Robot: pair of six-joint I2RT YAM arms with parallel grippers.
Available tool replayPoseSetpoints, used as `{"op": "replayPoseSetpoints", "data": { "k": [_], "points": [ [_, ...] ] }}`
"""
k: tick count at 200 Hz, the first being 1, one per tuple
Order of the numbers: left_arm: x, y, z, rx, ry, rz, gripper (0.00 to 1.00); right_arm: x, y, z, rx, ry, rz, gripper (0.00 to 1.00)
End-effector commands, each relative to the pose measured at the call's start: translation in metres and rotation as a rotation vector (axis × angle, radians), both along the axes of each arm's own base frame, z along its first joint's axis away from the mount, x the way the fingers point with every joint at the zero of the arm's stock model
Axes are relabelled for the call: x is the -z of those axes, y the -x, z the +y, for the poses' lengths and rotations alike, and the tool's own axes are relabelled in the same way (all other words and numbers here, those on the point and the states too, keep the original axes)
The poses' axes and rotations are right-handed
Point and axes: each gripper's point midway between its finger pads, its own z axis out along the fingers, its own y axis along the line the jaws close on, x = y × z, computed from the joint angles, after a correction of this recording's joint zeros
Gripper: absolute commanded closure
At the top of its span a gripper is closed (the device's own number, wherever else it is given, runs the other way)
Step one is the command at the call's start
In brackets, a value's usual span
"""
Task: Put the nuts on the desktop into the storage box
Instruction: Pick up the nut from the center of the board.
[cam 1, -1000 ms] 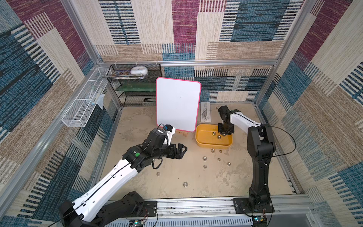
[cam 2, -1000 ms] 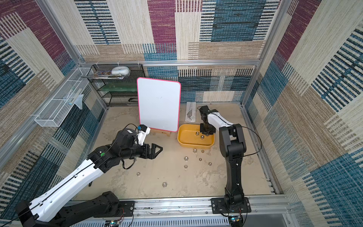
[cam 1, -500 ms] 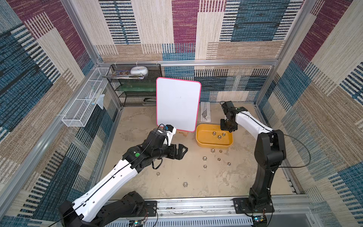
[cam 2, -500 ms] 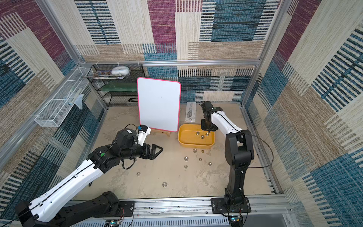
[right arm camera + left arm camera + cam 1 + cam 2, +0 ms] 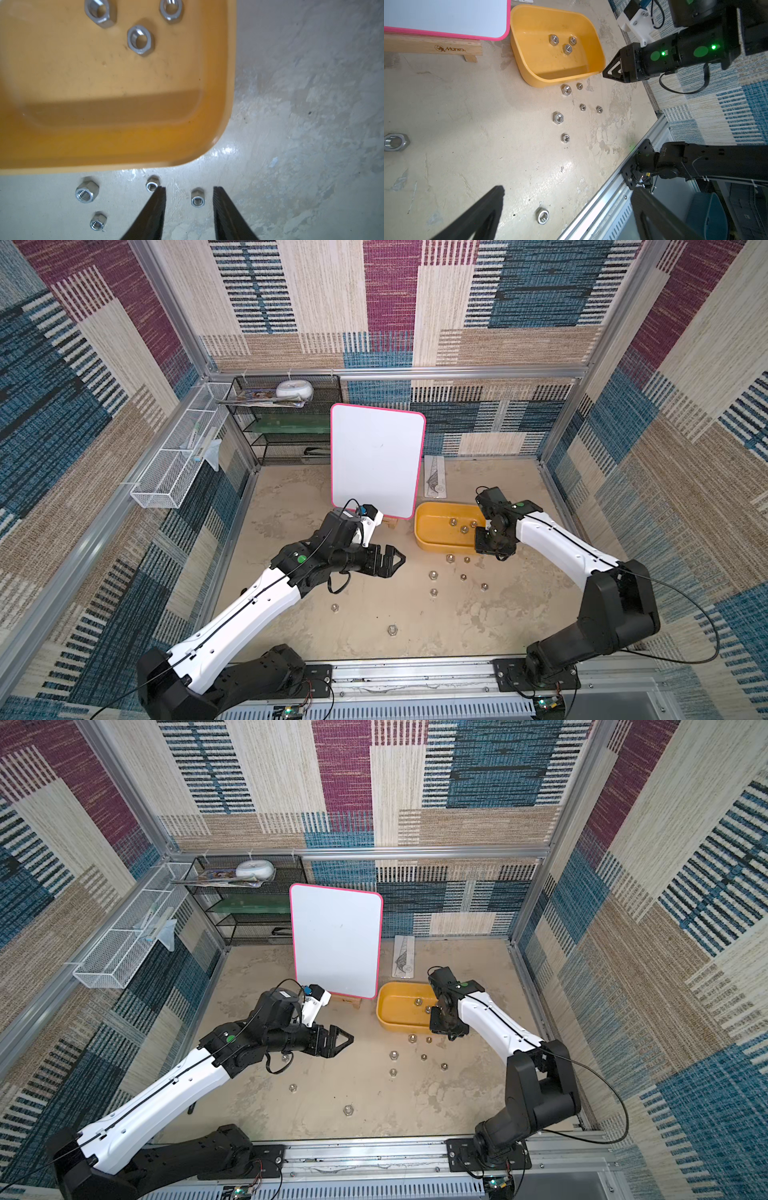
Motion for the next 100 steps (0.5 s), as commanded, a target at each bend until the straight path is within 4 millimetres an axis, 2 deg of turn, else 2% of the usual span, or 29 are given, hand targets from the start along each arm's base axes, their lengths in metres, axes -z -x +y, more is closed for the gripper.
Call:
{"op": "replayPoseSetpoints", "data": {
  "k": [1, 56, 100],
  "points": [
    [-0.009, -0.001, -0.008, 0.029, 0.035, -0.018, 0.00, 0.005, 0.016, 0.001, 0.044, -0.025, 0.019, 0.57],
    [-0.010, 0.003, -0.007, 0.027, 0.045, -0.008, 0.00, 0.040, 0.044, 0.002, 0.053, -0.041, 0.081, 0.57],
    [-0.011, 0.006, -0.002, 0.016, 0.040, -0.012, 0.00, 0.062, 0.052, 0.003, 0.051, -0.035, 0.119, 0.58]
  ]
}}
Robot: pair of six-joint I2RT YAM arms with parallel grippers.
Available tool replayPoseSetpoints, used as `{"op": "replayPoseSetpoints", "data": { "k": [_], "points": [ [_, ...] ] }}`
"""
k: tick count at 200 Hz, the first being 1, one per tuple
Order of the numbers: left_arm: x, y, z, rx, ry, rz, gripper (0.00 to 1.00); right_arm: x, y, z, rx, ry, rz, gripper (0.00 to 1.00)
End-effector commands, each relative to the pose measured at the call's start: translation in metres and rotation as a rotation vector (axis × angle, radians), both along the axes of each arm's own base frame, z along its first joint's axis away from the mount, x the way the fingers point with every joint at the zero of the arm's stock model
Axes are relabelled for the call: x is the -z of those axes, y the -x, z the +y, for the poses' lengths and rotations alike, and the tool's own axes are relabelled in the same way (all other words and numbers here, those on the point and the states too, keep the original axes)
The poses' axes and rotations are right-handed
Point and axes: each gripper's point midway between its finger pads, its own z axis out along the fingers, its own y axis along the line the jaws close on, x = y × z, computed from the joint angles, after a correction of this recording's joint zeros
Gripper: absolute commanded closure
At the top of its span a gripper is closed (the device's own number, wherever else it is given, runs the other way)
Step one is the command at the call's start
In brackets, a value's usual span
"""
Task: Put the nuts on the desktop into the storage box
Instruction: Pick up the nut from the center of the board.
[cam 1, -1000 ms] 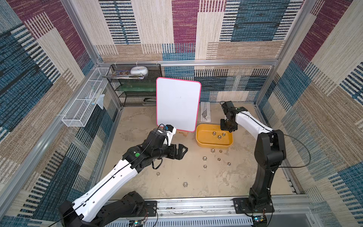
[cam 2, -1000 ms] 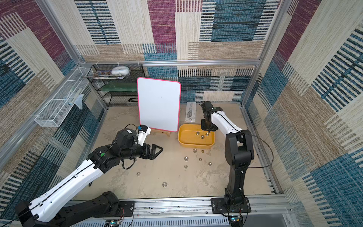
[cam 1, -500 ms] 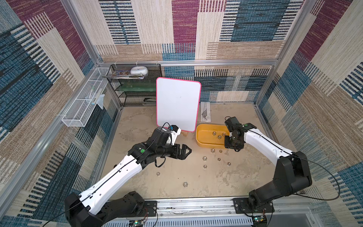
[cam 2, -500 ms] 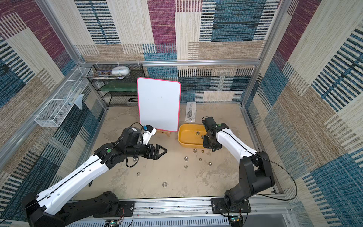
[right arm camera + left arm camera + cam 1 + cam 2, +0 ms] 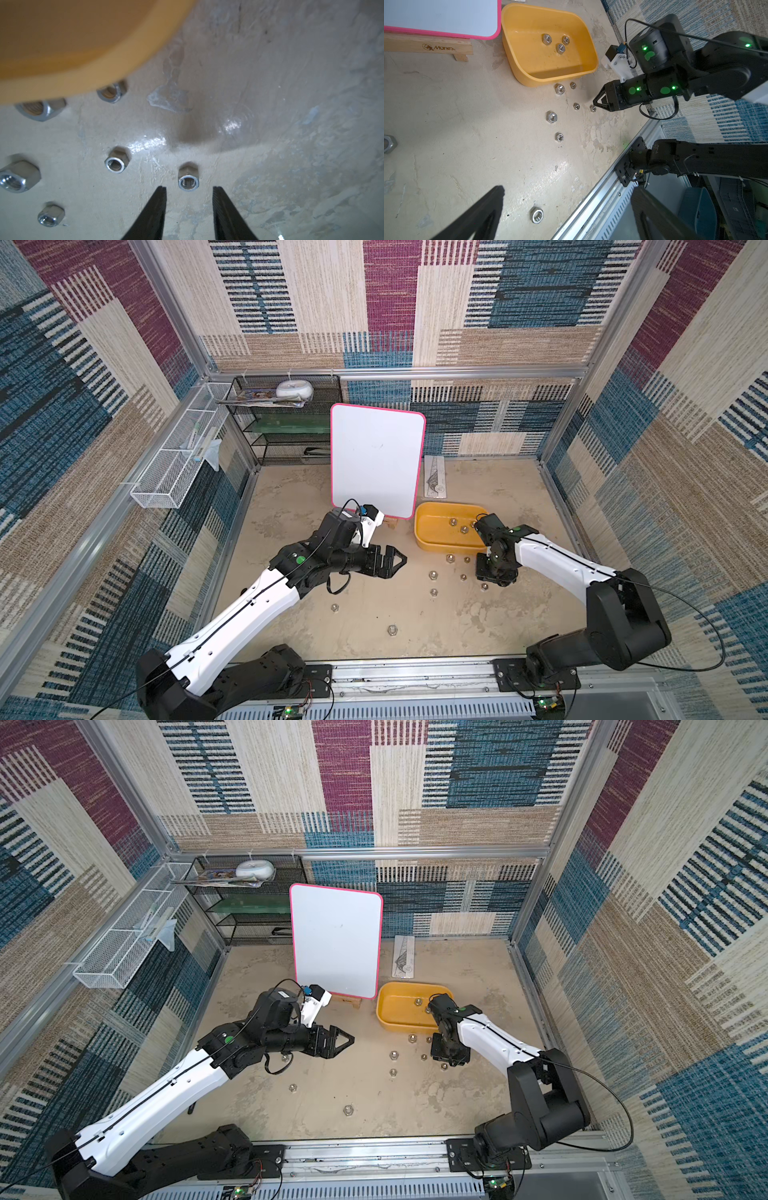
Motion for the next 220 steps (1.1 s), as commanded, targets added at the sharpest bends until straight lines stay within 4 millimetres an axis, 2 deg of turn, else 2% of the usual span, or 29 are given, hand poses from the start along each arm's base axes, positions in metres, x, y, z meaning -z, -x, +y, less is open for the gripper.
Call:
{"op": "replayPoseSetpoints", "data": {
  "k": [1, 54, 120, 160, 220],
  "points": [
    [-0.004, 0.001, 0.000, 0.001, 0.010, -0.010, 0.00, 0.006, -0.003, 0.005, 0.012, -0.018, -0.010, 0.58],
    [-0.003, 0.002, 0.001, -0.001, 0.005, -0.011, 0.00, 0.019, 0.008, 0.003, 0.010, -0.008, 0.027, 0.60],
    [-0.006, -0.001, -0.002, 0.007, 0.005, -0.012, 0.00, 0.029, 0.011, 0.003, 0.006, 0.003, 0.052, 0.62],
    [-0.007, -0.001, -0.002, 0.009, 0.006, -0.018, 0.00, 0.026, 0.014, 0.005, 0.008, -0.001, 0.055, 0.63],
    [-0.004, -0.002, -0.004, 0.013, 0.005, -0.012, 0.00, 0.011, 0.007, 0.006, 0.014, 0.006, 0.026, 0.61]
  ]
}}
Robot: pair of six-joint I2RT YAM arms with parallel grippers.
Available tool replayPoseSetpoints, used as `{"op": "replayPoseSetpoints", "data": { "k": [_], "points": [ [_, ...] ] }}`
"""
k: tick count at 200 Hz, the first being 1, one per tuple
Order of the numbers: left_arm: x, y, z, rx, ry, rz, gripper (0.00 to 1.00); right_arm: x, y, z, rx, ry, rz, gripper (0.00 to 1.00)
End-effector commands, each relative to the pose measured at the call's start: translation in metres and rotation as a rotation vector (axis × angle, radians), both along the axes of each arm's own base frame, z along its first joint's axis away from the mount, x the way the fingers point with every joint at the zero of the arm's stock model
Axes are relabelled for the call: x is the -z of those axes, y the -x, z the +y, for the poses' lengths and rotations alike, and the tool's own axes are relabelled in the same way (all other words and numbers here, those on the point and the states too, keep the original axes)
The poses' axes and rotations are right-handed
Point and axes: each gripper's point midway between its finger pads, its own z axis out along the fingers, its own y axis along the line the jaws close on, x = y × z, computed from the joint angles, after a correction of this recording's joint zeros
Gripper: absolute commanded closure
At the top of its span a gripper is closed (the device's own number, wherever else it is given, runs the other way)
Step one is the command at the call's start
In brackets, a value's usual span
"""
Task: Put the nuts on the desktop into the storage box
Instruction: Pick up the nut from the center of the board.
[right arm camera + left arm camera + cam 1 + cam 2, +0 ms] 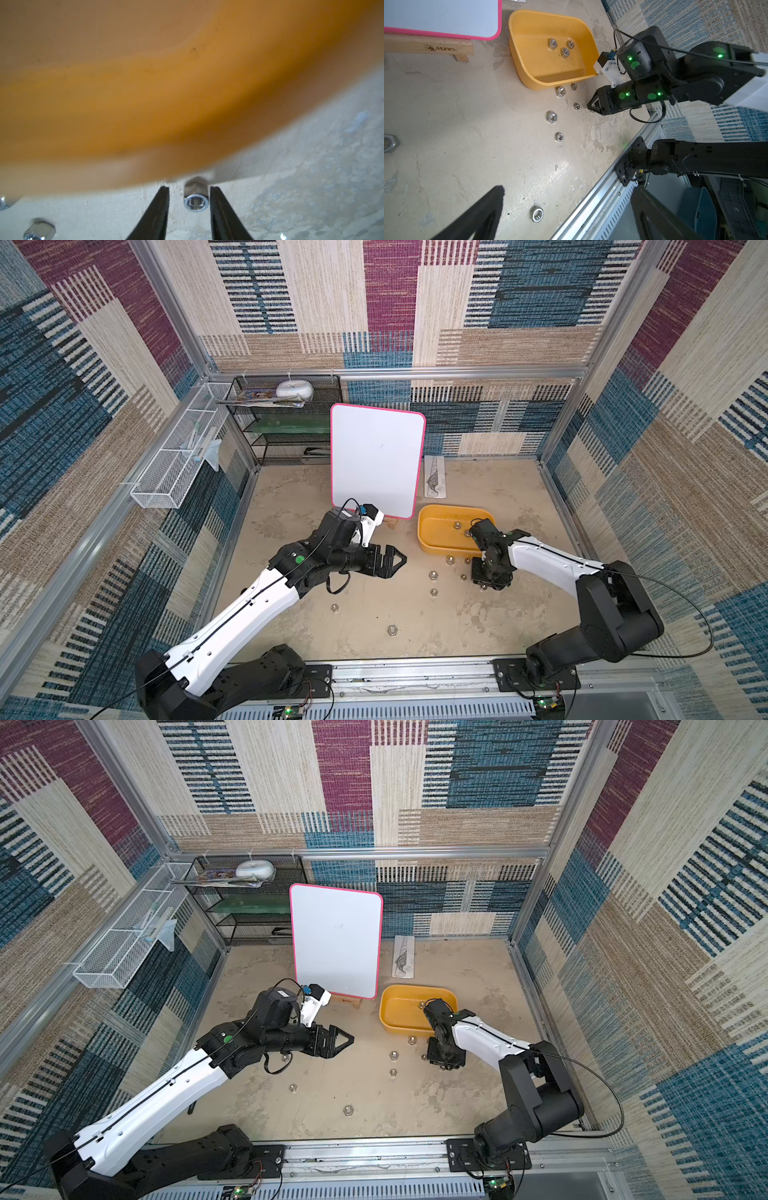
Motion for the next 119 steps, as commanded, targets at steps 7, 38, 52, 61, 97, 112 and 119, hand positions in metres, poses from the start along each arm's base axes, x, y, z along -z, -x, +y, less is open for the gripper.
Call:
{"op": "replayPoseSetpoints", "data": {
  "k": [7, 38, 52, 61, 97, 112, 119],
  "points": [
    [-0.004, -0.002, -0.003, 0.013, 0.012, -0.017, 0.00, -0.003, 0.008, -0.004, 0.017, 0.017, 0.023, 0.61],
    [-0.003, -0.001, -0.002, 0.010, 0.015, -0.022, 0.00, 0.003, 0.016, -0.007, 0.029, 0.016, 0.024, 0.61],
    [-0.003, 0.000, -0.002, 0.010, 0.017, -0.020, 0.00, 0.006, 0.018, -0.008, 0.034, 0.018, 0.027, 0.61],
    [-0.003, -0.001, -0.003, 0.012, 0.015, -0.019, 0.00, 0.008, 0.018, -0.008, 0.033, 0.018, 0.029, 0.62],
    [-0.004, -0.001, -0.002, 0.010, 0.014, -0.018, 0.00, 0.015, 0.017, -0.007, 0.030, 0.018, 0.033, 0.63],
    [-0.005, 0.000, -0.001, 0.007, 0.012, -0.020, 0.00, 0.015, 0.017, -0.005, 0.029, 0.013, 0.036, 0.63],
    [-0.004, 0.000, -0.001, 0.006, 0.010, -0.019, 0.00, 0.014, 0.017, -0.004, 0.029, 0.010, 0.036, 0.63]
  ]
}}
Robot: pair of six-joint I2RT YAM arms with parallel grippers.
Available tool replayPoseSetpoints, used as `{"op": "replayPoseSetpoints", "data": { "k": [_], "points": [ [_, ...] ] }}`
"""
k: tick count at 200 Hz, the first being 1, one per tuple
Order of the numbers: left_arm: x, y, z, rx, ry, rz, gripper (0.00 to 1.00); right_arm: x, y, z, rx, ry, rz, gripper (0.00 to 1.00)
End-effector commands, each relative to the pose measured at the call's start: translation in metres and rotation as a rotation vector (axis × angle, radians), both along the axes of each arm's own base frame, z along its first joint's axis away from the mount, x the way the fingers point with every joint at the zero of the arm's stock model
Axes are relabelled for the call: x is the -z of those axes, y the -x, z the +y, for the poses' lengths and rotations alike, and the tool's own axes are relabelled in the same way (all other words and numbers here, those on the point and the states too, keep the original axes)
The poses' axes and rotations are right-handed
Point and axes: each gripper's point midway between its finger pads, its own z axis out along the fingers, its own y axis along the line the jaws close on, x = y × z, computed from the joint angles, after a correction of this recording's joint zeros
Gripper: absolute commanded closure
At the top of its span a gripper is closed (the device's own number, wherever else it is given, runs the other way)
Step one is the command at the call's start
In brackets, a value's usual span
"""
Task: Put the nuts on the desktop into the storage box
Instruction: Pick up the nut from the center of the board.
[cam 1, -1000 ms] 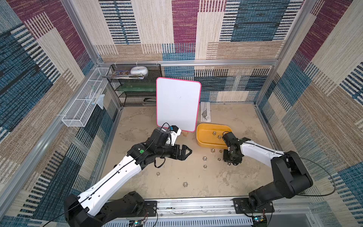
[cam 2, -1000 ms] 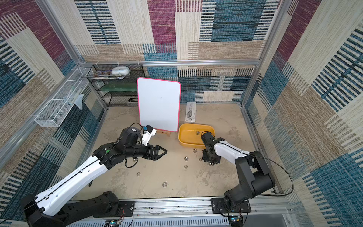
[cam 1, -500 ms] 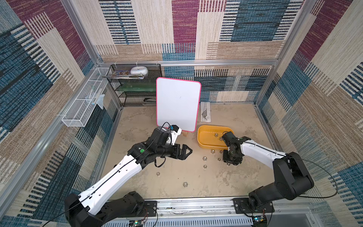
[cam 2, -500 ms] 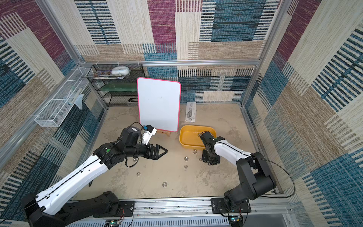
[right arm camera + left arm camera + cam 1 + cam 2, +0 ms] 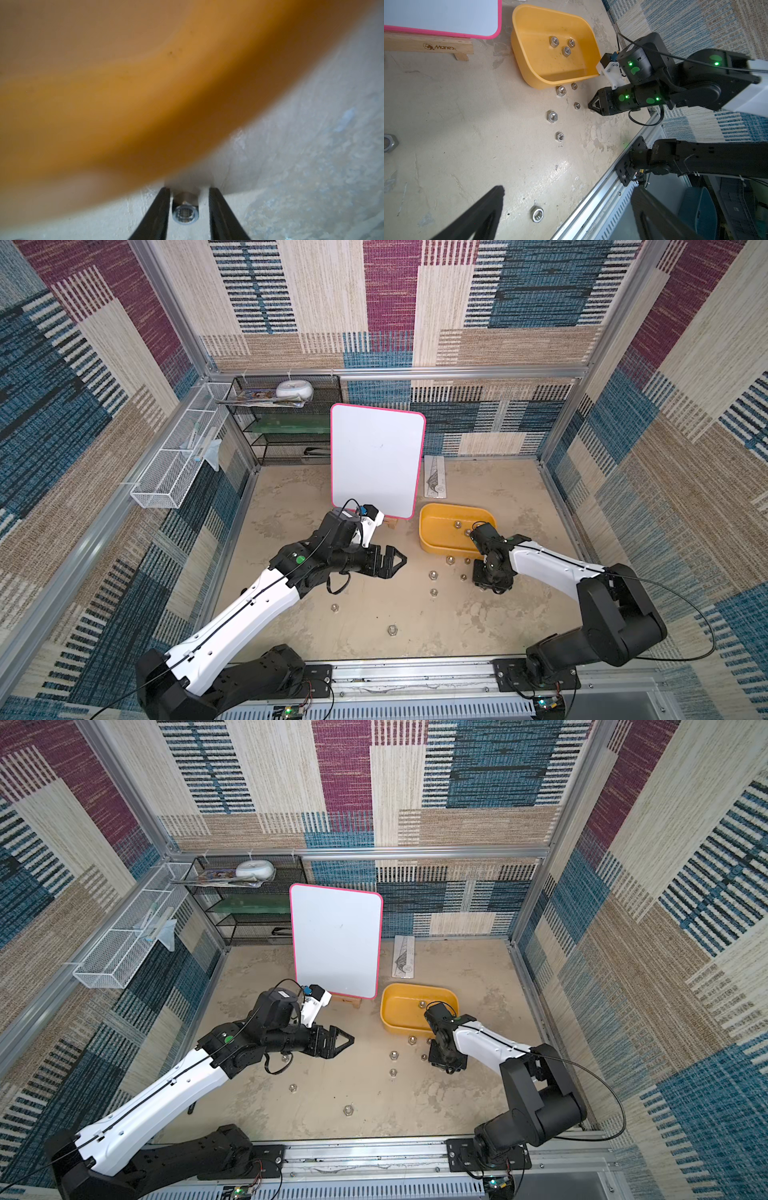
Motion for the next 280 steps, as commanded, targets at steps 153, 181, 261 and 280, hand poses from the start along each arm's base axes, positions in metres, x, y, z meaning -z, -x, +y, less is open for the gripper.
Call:
{"op": "replayPoseSetpoints", "data": {
  "k": [153, 181, 261, 280],
  "points": [
    [-0.006, 0.000, -0.001, 0.004, 0.013, -0.016, 0.00, -0.005, 0.015, 0.006, -0.002, -0.018, 0.035, 0.76],
    [-0.006, 0.000, -0.001, 0.002, 0.015, -0.020, 0.00, -0.023, 0.005, 0.006, -0.007, -0.010, -0.001, 0.79],
    [-0.013, -0.007, 0.004, -0.035, -0.002, -0.053, 0.00, -0.094, -0.039, 0.020, -0.070, -0.011, -0.121, 0.77],
    [-0.017, -0.009, 0.008, -0.048, -0.009, -0.075, 0.00, -0.105, -0.057, 0.025, -0.099, 0.007, -0.135, 0.76]
  ]
}}
